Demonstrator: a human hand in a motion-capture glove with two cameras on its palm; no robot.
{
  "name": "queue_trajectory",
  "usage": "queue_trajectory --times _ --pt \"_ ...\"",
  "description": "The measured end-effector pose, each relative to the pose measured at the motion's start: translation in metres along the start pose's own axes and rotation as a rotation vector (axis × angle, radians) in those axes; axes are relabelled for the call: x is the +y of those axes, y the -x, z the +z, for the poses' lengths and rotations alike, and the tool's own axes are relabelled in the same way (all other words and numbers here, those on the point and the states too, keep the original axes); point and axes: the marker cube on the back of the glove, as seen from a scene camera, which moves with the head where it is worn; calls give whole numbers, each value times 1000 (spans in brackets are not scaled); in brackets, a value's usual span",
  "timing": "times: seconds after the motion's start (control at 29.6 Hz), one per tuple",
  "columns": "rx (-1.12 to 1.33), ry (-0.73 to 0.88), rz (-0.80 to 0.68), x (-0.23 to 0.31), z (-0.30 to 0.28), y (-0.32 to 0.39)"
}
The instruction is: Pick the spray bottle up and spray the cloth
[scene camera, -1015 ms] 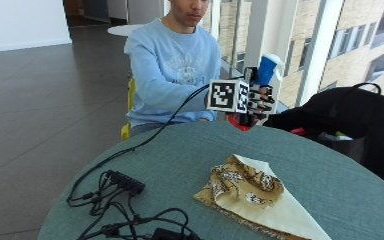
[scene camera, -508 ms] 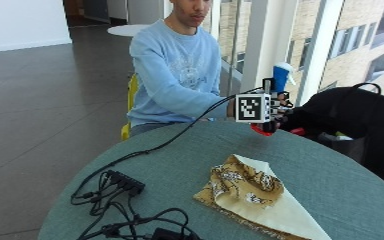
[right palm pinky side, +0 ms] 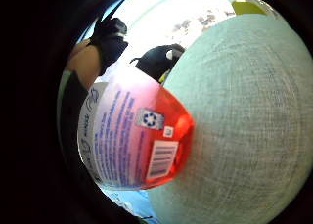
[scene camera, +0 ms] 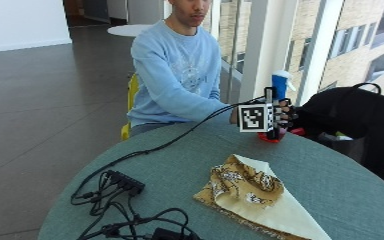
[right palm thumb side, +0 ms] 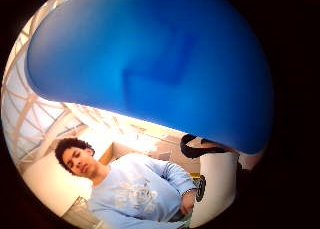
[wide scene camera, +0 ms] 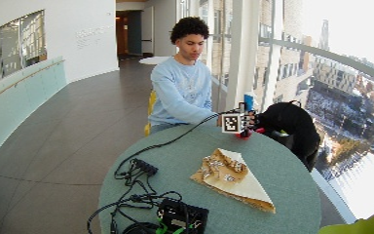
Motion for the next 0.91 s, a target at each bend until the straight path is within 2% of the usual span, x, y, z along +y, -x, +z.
queue_trajectory --times 0.44,0.91 --pt "25 -26 -24 13 -18 5" --pt "523 -50 11 98 -109 19"
